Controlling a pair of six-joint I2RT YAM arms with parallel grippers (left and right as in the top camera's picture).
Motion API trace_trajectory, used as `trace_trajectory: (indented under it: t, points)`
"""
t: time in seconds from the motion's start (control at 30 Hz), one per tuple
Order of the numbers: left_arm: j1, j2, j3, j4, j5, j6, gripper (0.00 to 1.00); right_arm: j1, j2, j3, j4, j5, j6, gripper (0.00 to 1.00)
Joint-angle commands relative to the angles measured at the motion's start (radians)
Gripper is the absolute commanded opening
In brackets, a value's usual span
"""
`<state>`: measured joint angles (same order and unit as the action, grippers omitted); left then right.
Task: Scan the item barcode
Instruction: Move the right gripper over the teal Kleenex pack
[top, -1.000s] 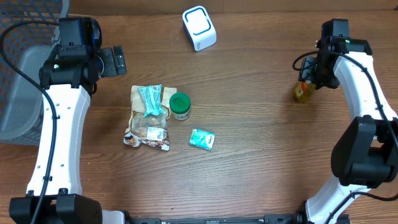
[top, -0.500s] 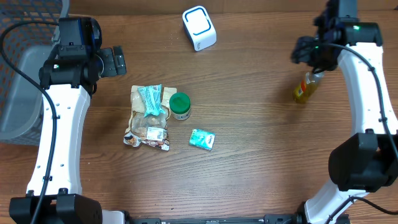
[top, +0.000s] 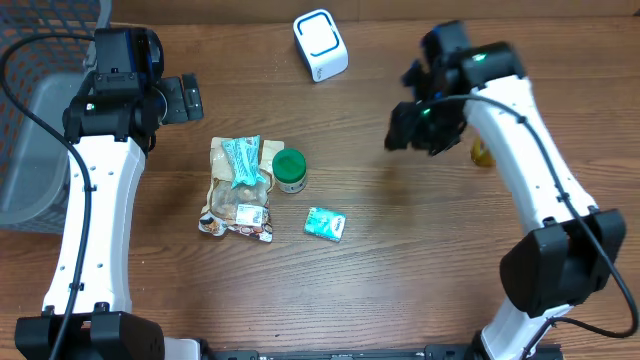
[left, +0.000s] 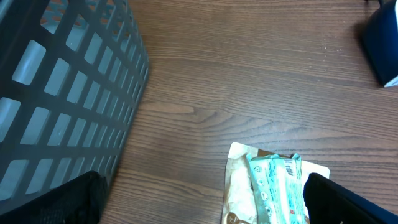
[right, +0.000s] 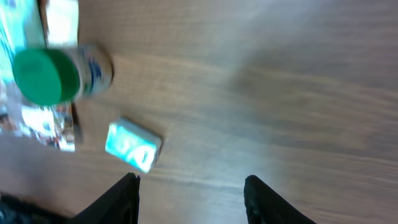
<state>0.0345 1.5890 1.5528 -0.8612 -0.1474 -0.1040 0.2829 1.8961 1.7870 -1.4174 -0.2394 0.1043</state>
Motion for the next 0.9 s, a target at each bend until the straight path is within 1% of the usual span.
trace_trajectory:
  t: [0.0, 0.1, 0.37, 0.63, 0.67, 0.7, 0.73, 0.77, 0.8, 0.87]
  points:
    - [-0.002, 0.000, 0.007, 0.001, -0.010, 0.007, 0.99, 0.059, -0.022, -0.062, -0.001, -0.013, 0.000, 0.52]
    - [-0.002, 0.000, 0.007, 0.001, -0.010, 0.007, 1.00, 0.104, -0.022, -0.114, 0.011, -0.013, 0.000, 0.52]
    - [-0.002, 0.000, 0.007, 0.001, -0.010, 0.007, 0.99, 0.184, -0.022, -0.249, 0.120, -0.013, 0.000, 0.52]
    - [-0.002, 0.000, 0.007, 0.001, -0.010, 0.007, 0.99, 0.203, -0.022, -0.294, 0.193, -0.017, 0.001, 0.52]
    - [-0.002, 0.000, 0.007, 0.001, -0.010, 0.007, 0.99, 0.202, -0.022, -0.294, 0.199, -0.018, 0.001, 0.54]
    - [-0.002, 0.000, 0.007, 0.001, -0.010, 0.007, 1.00, 0.203, -0.022, -0.294, 0.207, -0.018, 0.001, 0.64]
    - [-0.002, 0.000, 0.007, 0.001, -0.009, 0.007, 1.00, 0.202, -0.022, -0.294, 0.214, -0.018, 0.001, 0.79]
    - [-0.002, 0.000, 0.007, 0.001, -0.010, 0.007, 1.00, 0.202, -0.022, -0.294, 0.217, -0.025, 0.001, 0.96]
    - [-0.002, 0.000, 0.007, 0.001, -0.010, 0.007, 1.00, 0.203, -0.022, -0.294, 0.220, -0.034, 0.001, 1.00]
    - [-0.002, 0.000, 0.007, 0.001, -0.010, 0.007, 1.00, 0.202, -0.022, -0.294, 0.224, -0.043, 0.001, 1.00]
